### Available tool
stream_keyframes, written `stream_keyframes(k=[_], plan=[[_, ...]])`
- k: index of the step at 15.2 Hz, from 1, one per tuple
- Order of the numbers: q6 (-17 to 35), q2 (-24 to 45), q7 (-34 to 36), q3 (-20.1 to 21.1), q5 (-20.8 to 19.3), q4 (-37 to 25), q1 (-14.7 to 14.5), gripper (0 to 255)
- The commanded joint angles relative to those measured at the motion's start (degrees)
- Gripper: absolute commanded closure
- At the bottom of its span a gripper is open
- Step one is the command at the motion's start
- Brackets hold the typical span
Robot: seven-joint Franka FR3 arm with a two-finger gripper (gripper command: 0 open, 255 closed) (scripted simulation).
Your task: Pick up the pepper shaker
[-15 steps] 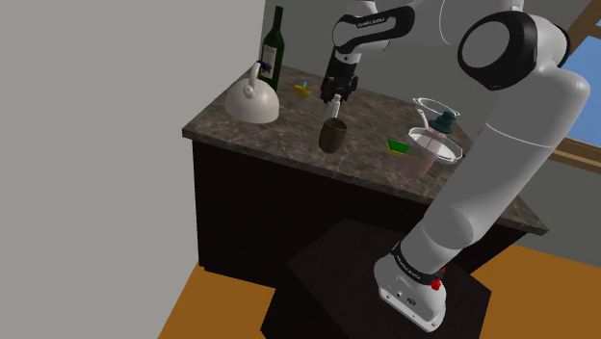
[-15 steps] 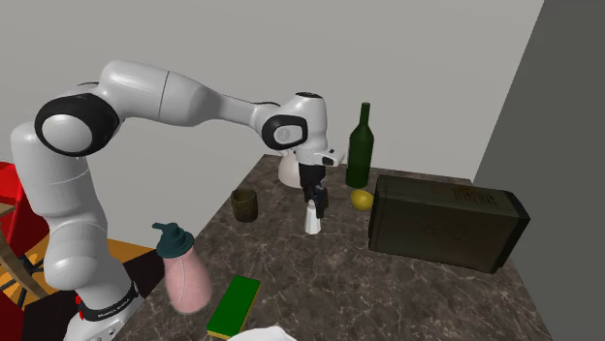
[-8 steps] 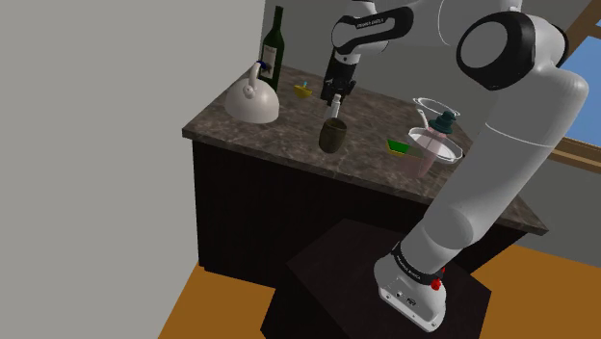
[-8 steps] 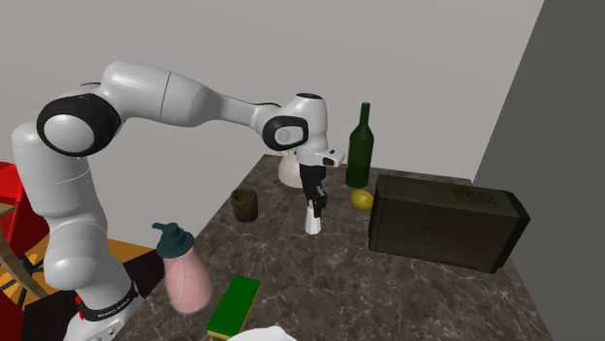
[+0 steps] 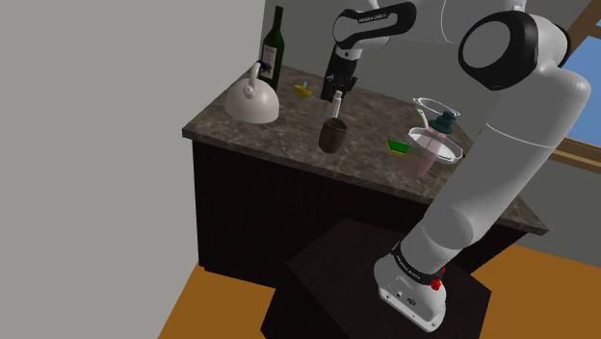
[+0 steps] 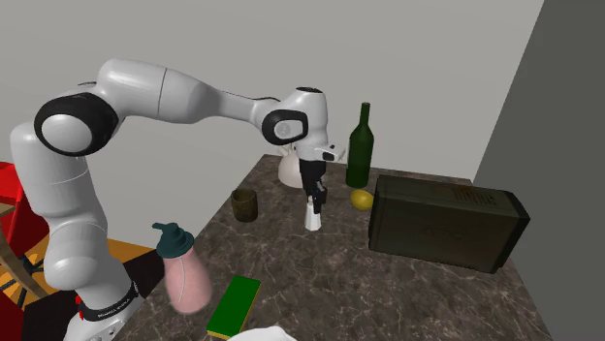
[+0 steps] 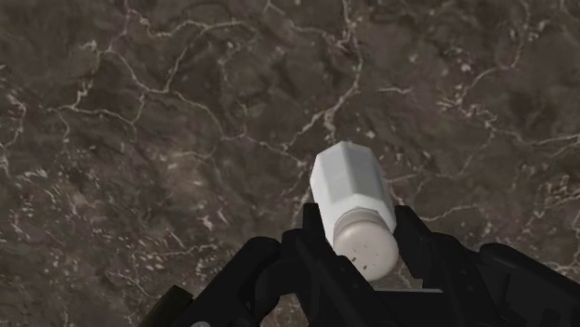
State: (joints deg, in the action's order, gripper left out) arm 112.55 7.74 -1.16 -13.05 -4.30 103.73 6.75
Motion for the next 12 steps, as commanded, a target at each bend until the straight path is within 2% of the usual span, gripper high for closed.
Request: stream_keyframes(k=[1, 12], plan=[[-1.47, -0.37, -0.12, -0.02, -0.04, -1.11, 0.0, 255], [-9.08, -1.06, -0.66, -0.03, -0.03, -8.06, -0.04, 255]])
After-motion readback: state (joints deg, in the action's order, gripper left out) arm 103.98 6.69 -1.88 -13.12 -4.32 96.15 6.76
